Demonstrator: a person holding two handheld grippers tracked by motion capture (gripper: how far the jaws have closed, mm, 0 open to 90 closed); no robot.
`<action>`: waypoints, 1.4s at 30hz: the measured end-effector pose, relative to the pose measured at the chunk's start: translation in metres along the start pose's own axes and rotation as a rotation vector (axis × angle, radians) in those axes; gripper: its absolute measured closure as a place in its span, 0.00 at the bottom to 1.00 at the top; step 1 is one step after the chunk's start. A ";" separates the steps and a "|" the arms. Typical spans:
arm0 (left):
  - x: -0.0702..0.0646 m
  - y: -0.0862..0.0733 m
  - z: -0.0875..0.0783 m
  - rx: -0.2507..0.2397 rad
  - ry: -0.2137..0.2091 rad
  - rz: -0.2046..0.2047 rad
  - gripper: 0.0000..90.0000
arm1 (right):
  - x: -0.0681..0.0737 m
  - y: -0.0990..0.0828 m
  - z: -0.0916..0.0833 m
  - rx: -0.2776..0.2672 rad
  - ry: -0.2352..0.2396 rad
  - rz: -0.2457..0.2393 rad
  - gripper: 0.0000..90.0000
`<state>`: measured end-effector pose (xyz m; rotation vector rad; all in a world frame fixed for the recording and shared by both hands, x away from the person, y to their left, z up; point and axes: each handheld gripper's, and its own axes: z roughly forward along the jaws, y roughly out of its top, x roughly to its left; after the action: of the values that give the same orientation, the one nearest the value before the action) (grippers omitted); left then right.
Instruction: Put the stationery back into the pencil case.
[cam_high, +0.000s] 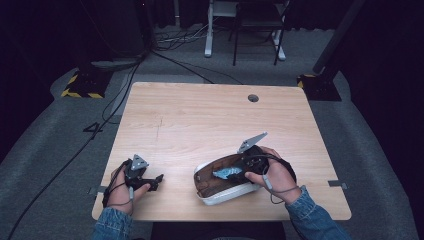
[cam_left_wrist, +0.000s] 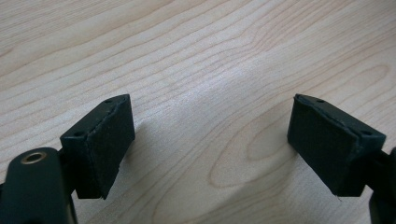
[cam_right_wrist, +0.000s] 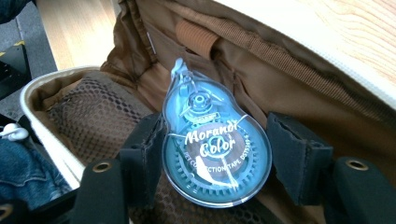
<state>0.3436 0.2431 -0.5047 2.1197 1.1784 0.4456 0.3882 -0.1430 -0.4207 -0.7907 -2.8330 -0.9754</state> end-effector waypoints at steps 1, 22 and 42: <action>0.000 0.000 0.000 0.000 0.000 0.001 0.17 | 0.000 0.000 0.001 -0.004 -0.001 0.000 0.43; 0.000 0.000 0.000 0.001 -0.001 0.003 0.17 | 0.000 -0.001 -0.026 -0.080 -0.052 -0.013 0.33; 0.001 0.002 0.002 -0.001 -0.001 0.000 0.16 | -0.045 -0.024 -0.081 -0.213 -0.228 0.027 0.20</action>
<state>0.3462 0.2425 -0.5049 2.1186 1.1775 0.4450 0.4059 -0.2264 -0.3782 -1.0194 -2.9276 -1.2760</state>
